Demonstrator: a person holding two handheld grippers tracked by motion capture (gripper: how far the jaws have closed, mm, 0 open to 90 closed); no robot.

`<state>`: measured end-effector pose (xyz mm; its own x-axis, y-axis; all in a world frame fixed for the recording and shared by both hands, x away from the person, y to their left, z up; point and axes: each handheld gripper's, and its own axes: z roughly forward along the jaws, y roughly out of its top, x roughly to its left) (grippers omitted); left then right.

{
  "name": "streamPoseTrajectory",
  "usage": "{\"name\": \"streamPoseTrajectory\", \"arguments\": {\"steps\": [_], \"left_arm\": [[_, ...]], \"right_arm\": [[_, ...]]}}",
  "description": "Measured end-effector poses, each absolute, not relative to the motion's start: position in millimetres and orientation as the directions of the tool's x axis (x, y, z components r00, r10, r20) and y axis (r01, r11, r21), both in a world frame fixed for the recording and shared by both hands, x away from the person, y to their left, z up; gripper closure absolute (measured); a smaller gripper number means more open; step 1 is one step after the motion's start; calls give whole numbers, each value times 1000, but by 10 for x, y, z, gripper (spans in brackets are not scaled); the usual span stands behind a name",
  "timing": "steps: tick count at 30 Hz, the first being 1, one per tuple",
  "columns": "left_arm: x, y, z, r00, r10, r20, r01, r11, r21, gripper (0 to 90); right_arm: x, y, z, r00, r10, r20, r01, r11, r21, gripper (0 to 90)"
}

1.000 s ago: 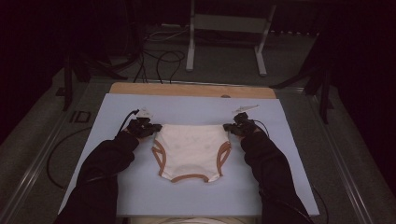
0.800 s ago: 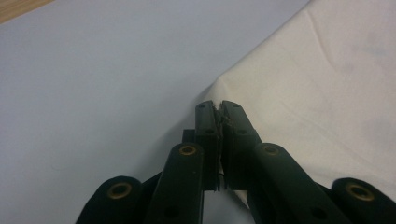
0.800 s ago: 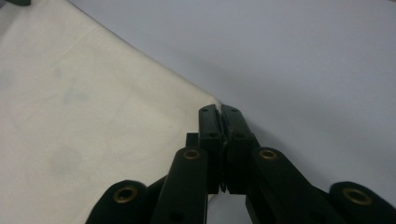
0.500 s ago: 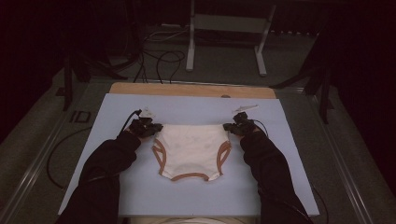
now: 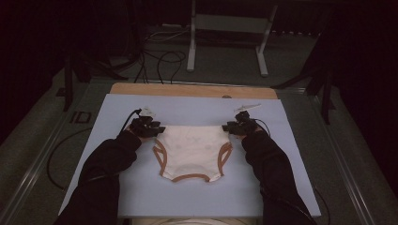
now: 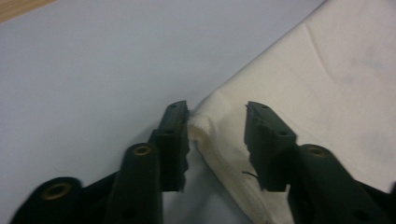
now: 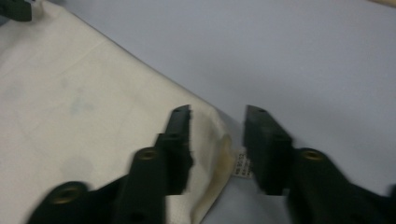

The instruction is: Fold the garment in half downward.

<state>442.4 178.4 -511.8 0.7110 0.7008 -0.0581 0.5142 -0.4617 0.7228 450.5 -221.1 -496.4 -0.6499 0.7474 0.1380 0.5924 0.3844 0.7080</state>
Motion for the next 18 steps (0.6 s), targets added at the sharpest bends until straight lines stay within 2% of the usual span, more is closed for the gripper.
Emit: {"name": "streamPoseTrajectory", "arguments": {"steps": [4,10,11,16,18], "left_arm": [[4405,1787,-5080,704,707,-57,515,-454,727,426],[4378,1787,-5013,707,702,-80,521,-442,730,225],[4372,1794,-5003,717,691,-92,519,-440,733,163],[4335,1827,-4944,746,652,-137,510,-426,747,26],[4302,1834,-4920,751,644,-144,506,-421,753,12]], "right_arm": [[4489,-2203,-4941,-650,746,147,591,374,715,359],[4457,-2205,-4904,-655,736,170,590,357,724,246],[4449,-2206,-4898,-657,733,177,590,353,726,235],[4410,-2199,-4868,-670,715,198,586,345,733,149],[4394,-2194,-4853,-671,716,190,580,347,737,138]]}}
